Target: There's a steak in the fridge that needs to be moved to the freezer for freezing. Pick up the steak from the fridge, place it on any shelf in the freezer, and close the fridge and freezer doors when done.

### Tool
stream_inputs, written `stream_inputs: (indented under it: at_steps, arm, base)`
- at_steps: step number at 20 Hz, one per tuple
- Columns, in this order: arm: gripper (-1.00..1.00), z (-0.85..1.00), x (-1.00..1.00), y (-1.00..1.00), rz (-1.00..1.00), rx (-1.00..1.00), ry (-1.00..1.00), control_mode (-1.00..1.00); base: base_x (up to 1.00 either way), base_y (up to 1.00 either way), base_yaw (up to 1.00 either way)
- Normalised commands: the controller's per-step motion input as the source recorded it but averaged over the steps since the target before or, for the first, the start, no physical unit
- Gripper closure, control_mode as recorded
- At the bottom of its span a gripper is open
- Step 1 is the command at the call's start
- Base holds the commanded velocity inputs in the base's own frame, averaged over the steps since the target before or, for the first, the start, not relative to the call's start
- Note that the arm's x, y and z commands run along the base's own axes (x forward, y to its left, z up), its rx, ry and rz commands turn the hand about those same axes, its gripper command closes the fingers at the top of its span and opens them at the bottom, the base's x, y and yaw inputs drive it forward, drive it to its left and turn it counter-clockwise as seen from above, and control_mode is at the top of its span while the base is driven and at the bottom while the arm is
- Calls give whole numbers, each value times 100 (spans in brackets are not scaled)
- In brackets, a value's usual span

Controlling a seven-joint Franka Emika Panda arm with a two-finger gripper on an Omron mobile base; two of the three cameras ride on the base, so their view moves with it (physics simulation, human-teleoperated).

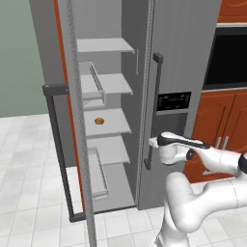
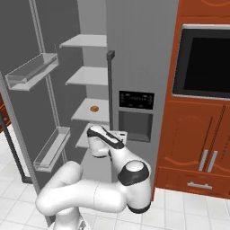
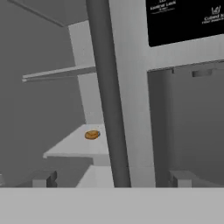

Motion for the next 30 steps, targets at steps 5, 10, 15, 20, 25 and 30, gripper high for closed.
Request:
stream_inputs:
  at_steps: [5, 10, 15, 20, 25, 30]
  arm:
    - [-100, 33, -92, 0, 0, 1, 0, -100]
    - [-100, 74, -68, 0, -2, 0, -15, -100]
    - [-100, 91, -52, 0, -11, 0, -19, -100]
    - [-100, 97, -44, -1, -14, 0, -7, -100]
    - [-100, 91, -39, 0, -13, 0, 8, -100]
    - [-100, 88, -59, 2, -8, 0, 25, -100]
  base:
    - [0, 0, 0]
    - [0, 0, 0]
    - [0, 0, 0]
    - [0, 0, 0]
    - [0, 0, 0]
    - [0, 0, 0]
